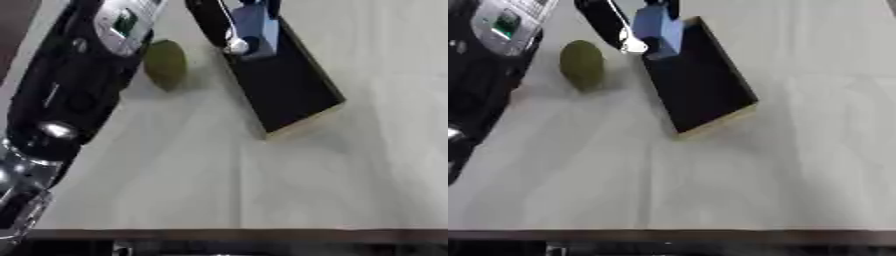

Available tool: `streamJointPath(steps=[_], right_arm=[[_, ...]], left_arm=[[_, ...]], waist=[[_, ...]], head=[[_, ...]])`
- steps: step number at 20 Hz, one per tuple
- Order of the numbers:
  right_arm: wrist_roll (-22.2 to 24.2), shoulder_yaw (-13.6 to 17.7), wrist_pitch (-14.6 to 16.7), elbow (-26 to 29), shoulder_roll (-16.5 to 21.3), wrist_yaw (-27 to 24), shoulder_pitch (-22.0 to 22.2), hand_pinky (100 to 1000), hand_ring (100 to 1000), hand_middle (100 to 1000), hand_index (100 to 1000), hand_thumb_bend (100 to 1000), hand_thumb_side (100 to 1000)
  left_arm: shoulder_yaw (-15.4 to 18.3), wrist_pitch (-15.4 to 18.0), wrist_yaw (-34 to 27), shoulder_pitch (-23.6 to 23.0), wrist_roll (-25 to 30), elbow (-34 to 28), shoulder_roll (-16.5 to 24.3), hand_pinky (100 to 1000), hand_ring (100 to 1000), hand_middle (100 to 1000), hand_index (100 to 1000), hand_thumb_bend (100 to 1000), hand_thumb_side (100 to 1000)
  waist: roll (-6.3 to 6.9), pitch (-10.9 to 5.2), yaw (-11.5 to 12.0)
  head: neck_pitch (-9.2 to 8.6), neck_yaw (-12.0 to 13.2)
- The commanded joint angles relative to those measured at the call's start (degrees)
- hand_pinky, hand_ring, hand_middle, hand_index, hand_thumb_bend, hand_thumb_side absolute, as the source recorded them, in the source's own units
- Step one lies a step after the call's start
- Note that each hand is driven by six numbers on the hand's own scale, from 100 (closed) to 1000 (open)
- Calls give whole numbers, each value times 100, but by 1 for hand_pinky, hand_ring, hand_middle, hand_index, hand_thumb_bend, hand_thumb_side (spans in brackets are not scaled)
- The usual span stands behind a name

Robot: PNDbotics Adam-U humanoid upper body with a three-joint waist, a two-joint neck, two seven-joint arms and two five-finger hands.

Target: Pick up objects on the table and place them in the box.

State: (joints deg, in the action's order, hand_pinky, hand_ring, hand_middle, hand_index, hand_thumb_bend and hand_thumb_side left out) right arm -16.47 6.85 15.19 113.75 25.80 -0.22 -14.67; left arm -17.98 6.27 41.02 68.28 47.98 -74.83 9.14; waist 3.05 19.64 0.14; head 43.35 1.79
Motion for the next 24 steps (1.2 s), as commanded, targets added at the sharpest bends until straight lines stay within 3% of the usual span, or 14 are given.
streamJointPath(steps=[1,10,14,15,17,24], right_arm=[[38,1,1,84,43,-67,-80,865,816,613,876,100,635],[67,5,-12,84,-15,-89,-86,867,816,612,876,100,636],[68,9,-18,84,-29,-90,-83,867,817,612,877,100,636],[69,10,-21,84,-33,-92,-80,867,817,612,877,100,637],[73,9,-26,84,-40,-98,-77,868,817,612,877,100,637],[93,9,-40,84,-70,-124,-63,868,818,611,877,100,637]], left_arm=[[31,31,374,137,-261,229,-207,711,582,468,674,202,100],[24,289,1362,54,-554,954,-493,789,721,609,823,399,120],[50,402,1499,26,-499,1061,-513,847,800,711,881,498,173],[48,434,1519,24,-477,1069,-509,888,844,768,916,570,243],[43,503,1607,25,-443,1054,-498,918,870,796,935,617,296],[117,572,1832,-10,-577,956,-479,941,891,814,949,610,317]], waist=[[-55,-108,-30],[-50,-70,-78],[-46,-67,-77],[-45,-67,-74],[-46,-69,-70],[-58,-70,-59]], head=[[-29,58],[-34,73],[-44,63],[-51,57],[-56,49],[-50,46]])
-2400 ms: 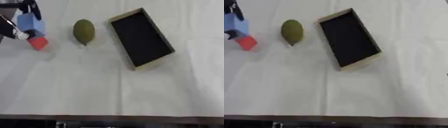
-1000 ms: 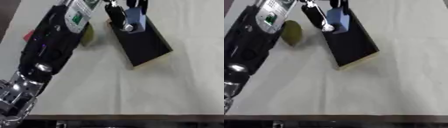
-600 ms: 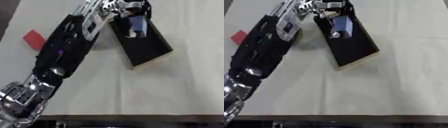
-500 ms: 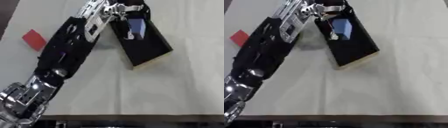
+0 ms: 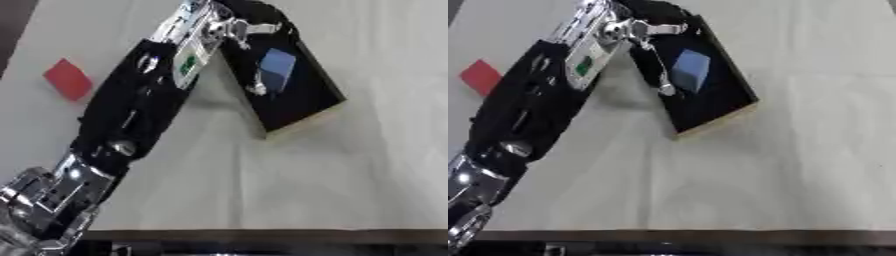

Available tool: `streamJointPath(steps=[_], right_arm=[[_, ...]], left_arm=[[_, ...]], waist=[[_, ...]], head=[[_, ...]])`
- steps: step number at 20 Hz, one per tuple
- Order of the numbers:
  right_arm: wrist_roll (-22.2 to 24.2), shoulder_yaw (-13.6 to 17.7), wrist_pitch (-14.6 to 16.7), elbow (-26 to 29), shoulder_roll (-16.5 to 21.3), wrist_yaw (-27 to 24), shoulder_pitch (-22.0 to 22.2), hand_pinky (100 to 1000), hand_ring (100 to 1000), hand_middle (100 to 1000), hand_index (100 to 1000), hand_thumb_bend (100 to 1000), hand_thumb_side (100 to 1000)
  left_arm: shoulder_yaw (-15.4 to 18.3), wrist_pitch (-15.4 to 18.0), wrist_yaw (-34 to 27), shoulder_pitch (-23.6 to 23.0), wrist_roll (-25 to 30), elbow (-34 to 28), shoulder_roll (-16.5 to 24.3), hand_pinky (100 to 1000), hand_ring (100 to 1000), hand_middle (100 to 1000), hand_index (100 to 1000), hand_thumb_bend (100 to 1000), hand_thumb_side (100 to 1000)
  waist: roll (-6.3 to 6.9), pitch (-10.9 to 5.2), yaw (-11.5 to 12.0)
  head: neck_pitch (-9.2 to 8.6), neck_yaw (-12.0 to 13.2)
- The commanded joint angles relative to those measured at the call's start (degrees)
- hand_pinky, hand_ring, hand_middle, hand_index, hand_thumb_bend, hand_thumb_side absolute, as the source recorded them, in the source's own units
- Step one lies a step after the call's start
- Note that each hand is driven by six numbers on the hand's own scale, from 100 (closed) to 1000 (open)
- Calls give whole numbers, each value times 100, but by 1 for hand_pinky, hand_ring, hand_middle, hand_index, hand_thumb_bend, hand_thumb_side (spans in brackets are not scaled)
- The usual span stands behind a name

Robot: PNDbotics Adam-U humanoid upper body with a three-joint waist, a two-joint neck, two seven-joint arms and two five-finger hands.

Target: Pick up objects on the table and place them in the box.

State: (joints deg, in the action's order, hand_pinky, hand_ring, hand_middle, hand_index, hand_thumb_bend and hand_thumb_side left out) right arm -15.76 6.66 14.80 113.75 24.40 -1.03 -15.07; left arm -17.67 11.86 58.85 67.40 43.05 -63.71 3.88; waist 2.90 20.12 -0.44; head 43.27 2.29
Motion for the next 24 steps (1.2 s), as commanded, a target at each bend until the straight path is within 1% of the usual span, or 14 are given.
streamJointPath(steps=[1,2,4,5,7,10,13,16,19,22,24], right_arm=[[24,30,-3,84,67,-45,-17,868,818,611,877,100,637],[24,34,-5,84,65,-45,-9,869,818,611,877,100,637],[22,41,-8,84,68,-44,7,869,818,611,878,100,637],[19,47,-9,84,73,-43,13,869,818,611,878,100,638],[6,62,-10,84,89,-39,26,869,818,611,878,100,637],[-23,88,-4,84,124,-24,51,869,818,611,877,100,637],[-54,110,0,84,152,-5,79,869,818,611,877,100,637],[-69,114,0,84,169,7,87,869,818,612,877,100,637],[-81,123,11,84,186,17,100,870,818,612,877,100,635],[-90,128,20,84,201,28,107,870,818,612,877,100,635],[-88,123,20,84,201,26,96,870,818,612,877,100,635]], left_arm=[[108,-6,56,80,-141,-238,75,934,886,808,942,585,287],[140,-51,69,85,-220,-367,121,929,882,802,936,569,273],[210,-157,35,99,-327,-646,226,917,871,789,926,536,274],[253,-219,-34,112,-355,-802,305,907,862,779,919,506,256],[319,-353,-210,128,-397,-1137,526,901,854,772,912,492,246],[358,-481,-501,72,-459,-1659,1027,903,856,779,911,508,242],[418,-556,-893,-66,-441,-2036,1581,901,856,785,915,508,258],[542,-726,-1205,-240,-458,-2256,2087,903,859,789,917,514,257],[626,-860,-1369,-441,-489,-2393,2498,904,861,794,919,528,264],[666,-969,-1396,-696,-455,-2390,2901,907,865,799,920,553,271],[715,-1009,-1375,-864,-439,-2365,3084,907,866,800,920,562,274]], waist=[[-43,-119,3],[-42,-120,10],[-38,-125,30],[-34,-131,46],[-24,-143,82],[-8,-156,139],[0,-163,206],[-4,-172,271],[-18,-174,304],[-25,-168,336],[-29,-160,351]], head=[[-35,-5],[-29,-8],[-21,-25],[-17,-36],[-10,-71],[1,-138],[6,-208],[1,-256],[1,-292],[14,-315],[9,-327]])
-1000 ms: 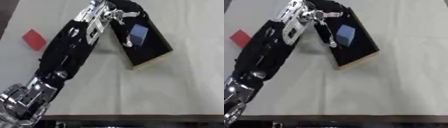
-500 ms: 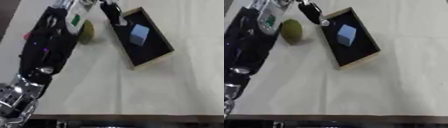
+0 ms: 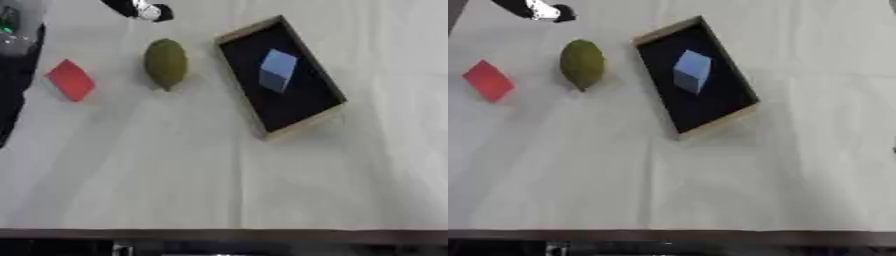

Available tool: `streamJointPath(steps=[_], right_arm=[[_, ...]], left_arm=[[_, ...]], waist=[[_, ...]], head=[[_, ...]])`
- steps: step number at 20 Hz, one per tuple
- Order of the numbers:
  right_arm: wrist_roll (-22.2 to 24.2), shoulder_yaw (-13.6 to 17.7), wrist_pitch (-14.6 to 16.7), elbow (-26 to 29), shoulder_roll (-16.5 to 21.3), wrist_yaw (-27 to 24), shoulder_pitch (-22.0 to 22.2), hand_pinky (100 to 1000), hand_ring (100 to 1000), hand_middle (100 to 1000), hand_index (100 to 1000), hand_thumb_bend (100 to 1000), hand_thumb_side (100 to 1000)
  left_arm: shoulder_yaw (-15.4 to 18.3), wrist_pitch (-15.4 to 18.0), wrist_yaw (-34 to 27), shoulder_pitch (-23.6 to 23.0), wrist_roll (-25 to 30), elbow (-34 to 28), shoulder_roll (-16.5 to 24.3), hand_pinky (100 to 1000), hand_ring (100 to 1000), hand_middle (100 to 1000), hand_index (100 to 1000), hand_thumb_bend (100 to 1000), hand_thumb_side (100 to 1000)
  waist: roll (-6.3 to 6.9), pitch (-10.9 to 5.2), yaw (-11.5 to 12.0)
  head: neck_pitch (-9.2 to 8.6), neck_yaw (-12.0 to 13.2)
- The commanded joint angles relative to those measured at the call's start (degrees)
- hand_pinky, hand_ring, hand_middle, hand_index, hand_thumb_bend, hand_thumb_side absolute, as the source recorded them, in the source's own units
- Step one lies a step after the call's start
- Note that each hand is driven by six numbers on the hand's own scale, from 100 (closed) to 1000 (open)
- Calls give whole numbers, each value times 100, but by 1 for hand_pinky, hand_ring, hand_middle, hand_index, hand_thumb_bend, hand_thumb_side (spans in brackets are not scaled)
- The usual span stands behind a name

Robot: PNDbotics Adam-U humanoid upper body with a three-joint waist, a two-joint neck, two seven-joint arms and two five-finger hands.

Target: Pick up objects on the table and place them in the box.

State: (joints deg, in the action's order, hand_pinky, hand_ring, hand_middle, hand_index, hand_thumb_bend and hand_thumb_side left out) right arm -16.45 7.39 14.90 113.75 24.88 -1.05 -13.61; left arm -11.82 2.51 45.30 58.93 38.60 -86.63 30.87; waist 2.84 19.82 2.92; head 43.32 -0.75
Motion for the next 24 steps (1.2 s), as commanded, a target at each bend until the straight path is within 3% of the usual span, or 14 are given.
streamJointPath(steps=[1,11,19,21,23,24], right_arm=[[-16,47,9,84,153,27,-55,870,818,612,877,100,635],[-19,50,30,84,158,28,-75,870,818,611,877,100,635],[1,37,18,84,140,22,-90,870,818,610,877,100,635],[5,37,14,84,130,21,-87,871,818,610,877,100,634],[8,37,10,84,123,20,-85,871,819,610,877,100,634],[9,38,8,84,119,20,-82,871,819,610,877,100,634]], left_arm=[[161,-94,-7,-100,5,-54,464,907,867,800,920,564,278],[388,-479,322,-794,-53,664,996,911,875,808,920,594,312],[370,-753,316,-971,-153,1273,1015,924,885,815,928,667,451],[344,-730,352,-969,-127,1355,975,926,891,822,938,679,411],[333,-632,365,-956,-30,1447,938,940,904,837,942,633,235],[344,-564,320,-945,45,1485,915,950,910,842,945,603,212]], waist=[[-27,-126,18],[-44,-92,13],[-58,-76,27],[-62,-75,17],[-64,-73,3],[-65,-72,-1]], head=[[-2,-29],[-32,-6],[-37,20],[-41,29],[-42,31],[-39,28]])
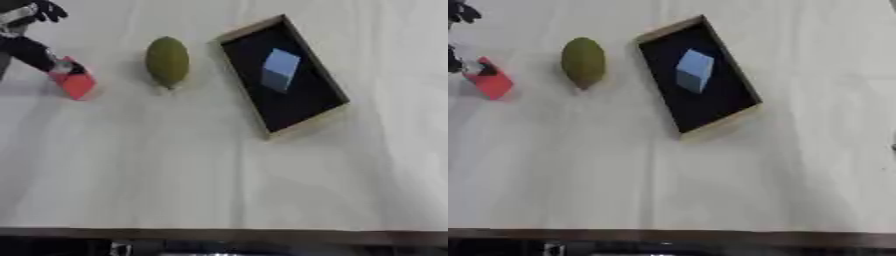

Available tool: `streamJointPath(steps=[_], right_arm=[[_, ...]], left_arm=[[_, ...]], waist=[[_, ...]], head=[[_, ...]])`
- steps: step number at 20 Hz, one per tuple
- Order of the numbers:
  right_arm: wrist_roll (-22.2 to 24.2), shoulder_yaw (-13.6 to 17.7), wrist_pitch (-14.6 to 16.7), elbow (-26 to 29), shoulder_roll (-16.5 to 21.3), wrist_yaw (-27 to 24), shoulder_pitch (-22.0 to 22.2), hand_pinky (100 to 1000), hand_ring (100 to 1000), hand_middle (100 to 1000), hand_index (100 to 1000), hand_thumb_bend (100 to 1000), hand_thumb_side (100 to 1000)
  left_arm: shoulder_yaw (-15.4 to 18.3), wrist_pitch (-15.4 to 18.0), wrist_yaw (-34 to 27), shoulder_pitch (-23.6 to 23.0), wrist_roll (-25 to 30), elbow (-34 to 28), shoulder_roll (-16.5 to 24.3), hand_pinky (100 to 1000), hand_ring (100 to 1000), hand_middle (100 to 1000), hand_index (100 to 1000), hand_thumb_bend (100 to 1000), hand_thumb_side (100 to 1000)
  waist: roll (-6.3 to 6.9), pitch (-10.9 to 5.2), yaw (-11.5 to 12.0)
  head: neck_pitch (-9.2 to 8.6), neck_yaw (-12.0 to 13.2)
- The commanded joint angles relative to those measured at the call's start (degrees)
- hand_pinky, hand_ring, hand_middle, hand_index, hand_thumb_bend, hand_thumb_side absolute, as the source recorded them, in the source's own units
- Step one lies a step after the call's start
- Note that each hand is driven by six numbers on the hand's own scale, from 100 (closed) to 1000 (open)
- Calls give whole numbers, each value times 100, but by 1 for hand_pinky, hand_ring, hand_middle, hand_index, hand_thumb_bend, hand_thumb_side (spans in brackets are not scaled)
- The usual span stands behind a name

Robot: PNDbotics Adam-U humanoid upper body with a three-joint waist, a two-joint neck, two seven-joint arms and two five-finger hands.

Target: Pick up objects on the table and place them in the box.

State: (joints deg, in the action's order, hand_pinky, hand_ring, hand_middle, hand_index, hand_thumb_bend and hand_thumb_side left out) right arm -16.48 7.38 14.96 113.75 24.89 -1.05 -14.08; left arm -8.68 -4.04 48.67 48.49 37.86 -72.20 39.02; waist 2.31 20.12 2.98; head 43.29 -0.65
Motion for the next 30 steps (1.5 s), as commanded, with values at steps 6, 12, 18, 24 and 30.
streamJointPath(steps=[6,12,18,24,30], right_arm=[[22,33,-20,84,89,13,-44,871,819,609,877,100,635],[28,31,-28,84,69,5,-47,872,820,608,878,100,635],[58,18,-54,84,34,-1,-46,873,821,607,878,100,636],[67,19,-68,84,14,-7,-51,874,822,606,879,100,637],[57,26,-91,84,-7,-14,-45,874,822,605,879,100,637]], left_arm=[[46,-34,-11,193,371,269,5,940,904,829,929,667,462],[-4,-268,293,247,225,405,-132,926,885,796,897,698,482],[-55,-783,892,321,32,580,-284,907,854,747,854,695,504],[-77,-943,942,404,-37,761,-426,878,808,658,787,656,547],[-93,-1011,902,414,6,829,-488,856,766,592,730,602,530]], waist=[[1,-86,-16],[7,-76,-38],[16,-51,-55],[23,-36,-66],[24,-28,-81]], head=[[-27,30],[-37,43],[-46,80],[-46,110],[-45,129]])
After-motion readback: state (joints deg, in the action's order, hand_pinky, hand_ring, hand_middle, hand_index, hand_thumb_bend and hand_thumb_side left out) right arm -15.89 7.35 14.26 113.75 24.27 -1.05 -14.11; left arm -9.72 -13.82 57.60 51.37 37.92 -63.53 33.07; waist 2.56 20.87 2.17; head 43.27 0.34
